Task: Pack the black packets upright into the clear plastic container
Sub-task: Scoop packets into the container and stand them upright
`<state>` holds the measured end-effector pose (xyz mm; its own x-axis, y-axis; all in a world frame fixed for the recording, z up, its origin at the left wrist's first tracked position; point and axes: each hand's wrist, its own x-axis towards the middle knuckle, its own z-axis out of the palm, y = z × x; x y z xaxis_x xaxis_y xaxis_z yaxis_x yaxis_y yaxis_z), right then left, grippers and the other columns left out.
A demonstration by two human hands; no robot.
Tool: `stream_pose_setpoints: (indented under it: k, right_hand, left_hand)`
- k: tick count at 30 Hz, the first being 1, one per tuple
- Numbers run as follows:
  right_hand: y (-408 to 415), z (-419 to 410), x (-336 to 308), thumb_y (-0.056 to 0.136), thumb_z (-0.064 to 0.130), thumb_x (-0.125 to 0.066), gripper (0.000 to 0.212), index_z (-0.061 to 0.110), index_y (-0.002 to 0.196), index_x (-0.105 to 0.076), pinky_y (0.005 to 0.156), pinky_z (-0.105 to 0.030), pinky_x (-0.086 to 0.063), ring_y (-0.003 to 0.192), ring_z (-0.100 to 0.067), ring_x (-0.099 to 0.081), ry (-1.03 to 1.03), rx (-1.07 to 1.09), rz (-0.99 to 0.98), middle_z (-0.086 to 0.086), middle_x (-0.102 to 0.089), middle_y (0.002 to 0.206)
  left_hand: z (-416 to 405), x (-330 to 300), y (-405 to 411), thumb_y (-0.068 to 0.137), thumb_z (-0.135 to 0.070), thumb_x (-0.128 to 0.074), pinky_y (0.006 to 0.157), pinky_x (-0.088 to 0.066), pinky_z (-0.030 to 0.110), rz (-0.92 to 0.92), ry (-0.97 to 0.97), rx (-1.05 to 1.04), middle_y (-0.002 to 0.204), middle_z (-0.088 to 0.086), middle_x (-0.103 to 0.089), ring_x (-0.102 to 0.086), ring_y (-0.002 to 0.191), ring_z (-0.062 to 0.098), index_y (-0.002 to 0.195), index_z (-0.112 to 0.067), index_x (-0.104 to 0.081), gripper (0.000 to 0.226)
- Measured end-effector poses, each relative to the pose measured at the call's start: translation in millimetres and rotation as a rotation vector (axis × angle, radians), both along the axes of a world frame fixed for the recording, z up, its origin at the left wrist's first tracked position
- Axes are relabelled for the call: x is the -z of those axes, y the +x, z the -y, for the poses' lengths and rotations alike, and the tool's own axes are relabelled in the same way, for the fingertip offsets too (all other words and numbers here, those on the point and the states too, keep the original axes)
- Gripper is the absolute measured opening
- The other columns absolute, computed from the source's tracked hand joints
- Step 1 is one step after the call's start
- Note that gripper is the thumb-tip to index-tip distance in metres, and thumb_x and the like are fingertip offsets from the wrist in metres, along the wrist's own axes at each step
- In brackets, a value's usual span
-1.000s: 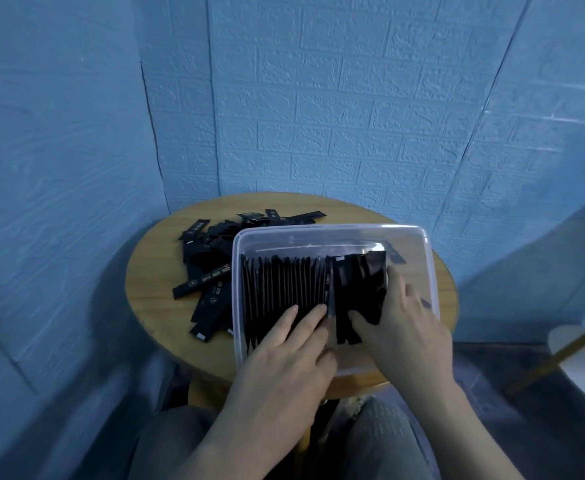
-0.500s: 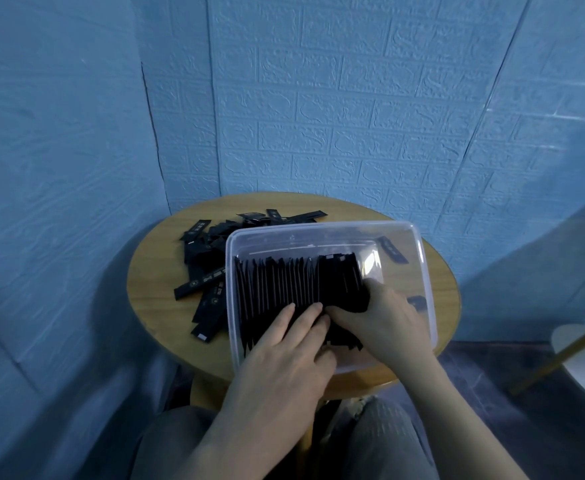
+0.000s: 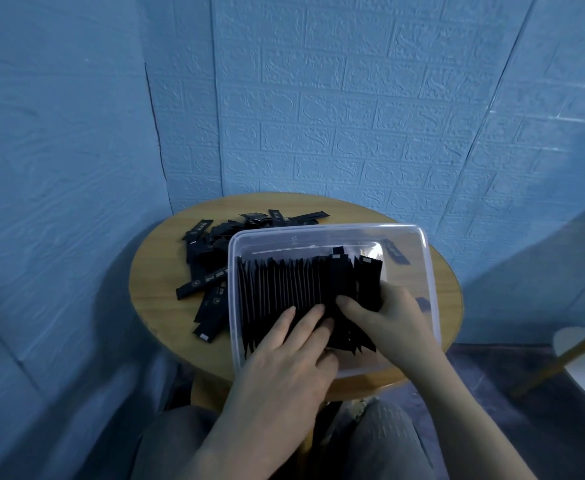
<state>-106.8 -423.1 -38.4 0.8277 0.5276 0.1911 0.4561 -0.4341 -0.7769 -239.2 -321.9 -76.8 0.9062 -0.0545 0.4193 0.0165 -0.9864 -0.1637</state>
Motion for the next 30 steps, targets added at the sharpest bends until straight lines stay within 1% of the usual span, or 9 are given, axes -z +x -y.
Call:
stream_pose_setpoints:
  k: [4, 6, 9, 12, 14, 18, 21, 24, 30]
  right_hand:
    - [-0.5, 0.8, 0.3, 0.085, 0.028, -0.067, 0.018, 0.024, 0.07, -0.058, 0.052, -0.023, -0.046, 0.063, -0.009, -0.064, 0.017, -0.023, -0.002, 0.005, -0.065, 0.063]
    - [-0.3, 1.1, 0.4, 0.086, 0.026, -0.067, 0.016, 0.024, 0.072, -0.06, 0.054, -0.024, -0.049, 0.064, -0.009, -0.065, 0.035, -0.033, -0.009, 0.005, -0.066, 0.064]
    - [0.1, 2.2, 1.2, 0.087, 0.023, -0.067, 0.013, 0.024, 0.075, -0.062, 0.056, -0.019, -0.051, 0.065, -0.003, -0.065, 0.101, -0.048, -0.062, 0.006, -0.068, 0.066]
    - [1.2, 4.1, 0.9, 0.089, 0.02, -0.063, 0.012, 0.021, 0.078, -0.061, 0.051, -0.012, -0.046, 0.063, 0.0, -0.063, 0.135, -0.036, -0.094, 0.006, -0.067, 0.067]
    - [2.2, 4.3, -0.6, 0.09, 0.019, -0.059, 0.01, 0.015, 0.082, -0.061, 0.054, -0.017, -0.049, 0.066, -0.005, -0.064, 0.134, -0.042, -0.12, 0.002, -0.068, 0.071]
    - [-0.3, 1.1, -3.0, 0.091, 0.015, -0.059, 0.004, 0.018, 0.092, -0.062, 0.065, -0.021, -0.054, 0.077, -0.008, -0.068, 0.201, -0.109, -0.246, 0.003, -0.07, 0.079]
    - [-2.1, -0.5, -3.3, 0.091, 0.013, -0.06, 0.007, 0.019, 0.095, -0.061, 0.072, -0.024, -0.056, 0.08, -0.008, -0.068, 0.23, -0.123, -0.296, 0.002, -0.071, 0.084]
    - [-2.5, -0.3, -2.2, 0.092, 0.014, -0.059, 0.01, 0.022, 0.095, -0.061, 0.069, -0.019, -0.053, 0.082, -0.004, -0.067, 0.27, -0.104, -0.305, 0.004, -0.071, 0.086]
    - [-2.6, -0.3, -1.5, 0.093, 0.014, -0.058, 0.01, 0.023, 0.093, -0.061, 0.06, -0.01, -0.049, 0.075, 0.001, -0.066, 0.303, -0.12, -0.293, 0.006, -0.07, 0.085]
  left_hand:
    - [0.4, 1.4, -0.6, 0.08, -0.02, -0.031, 0.106, -0.043, 0.05, 0.0, -0.017, 0.007, 0.134, 0.009, -0.061, -0.051, 0.131, 0.026, 0.083, -0.022, -0.075, 0.045]
    - [0.0, 1.4, -0.9, 0.08, -0.02, -0.03, 0.108, -0.042, 0.047, -0.004, -0.018, 0.008, 0.137, 0.009, -0.059, -0.051, 0.132, 0.026, 0.082, -0.023, -0.075, 0.045]
    - [-0.3, 2.5, -1.4, 0.08, -0.02, -0.03, 0.11, -0.031, 0.046, 0.001, -0.013, 0.004, 0.135, 0.011, -0.06, -0.05, 0.132, 0.027, 0.086, -0.022, -0.075, 0.045]
    - [-0.5, 0.7, -1.9, 0.081, -0.022, -0.041, 0.112, -0.037, 0.049, -0.011, 0.01, -0.009, 0.13, 0.012, -0.063, -0.051, 0.131, 0.027, 0.085, -0.023, -0.074, 0.034]
    - [-0.6, -0.3, -2.1, 0.079, -0.022, -0.049, 0.11, -0.04, 0.05, -0.015, 0.011, -0.013, 0.13, 0.013, -0.063, -0.051, 0.131, 0.028, 0.086, -0.022, -0.075, 0.026]
    - [-1.4, 3.1, -0.6, 0.081, -0.021, -0.034, 0.108, -0.03, 0.048, 0.002, 0.005, -0.016, 0.128, 0.013, -0.063, -0.051, 0.131, 0.028, 0.086, -0.022, -0.075, 0.041]
    - [-0.7, 2.5, -1.5, 0.08, -0.021, -0.034, 0.112, -0.038, 0.048, 0.0, 0.005, -0.014, 0.128, 0.012, -0.064, -0.052, 0.13, 0.027, 0.084, -0.024, -0.075, 0.04]
    - [-0.7, 1.8, -2.6, 0.081, -0.022, -0.033, 0.11, -0.04, 0.048, -0.006, -0.019, -0.014, 0.136, 0.013, -0.058, -0.049, 0.133, 0.027, 0.084, -0.025, -0.074, 0.041]
    - [0.2, 0.3, -2.5, 0.081, -0.021, -0.029, 0.108, -0.025, 0.047, -0.013, -0.04, -0.002, 0.144, 0.011, -0.051, -0.044, 0.138, 0.027, 0.086, -0.022, -0.074, 0.046]
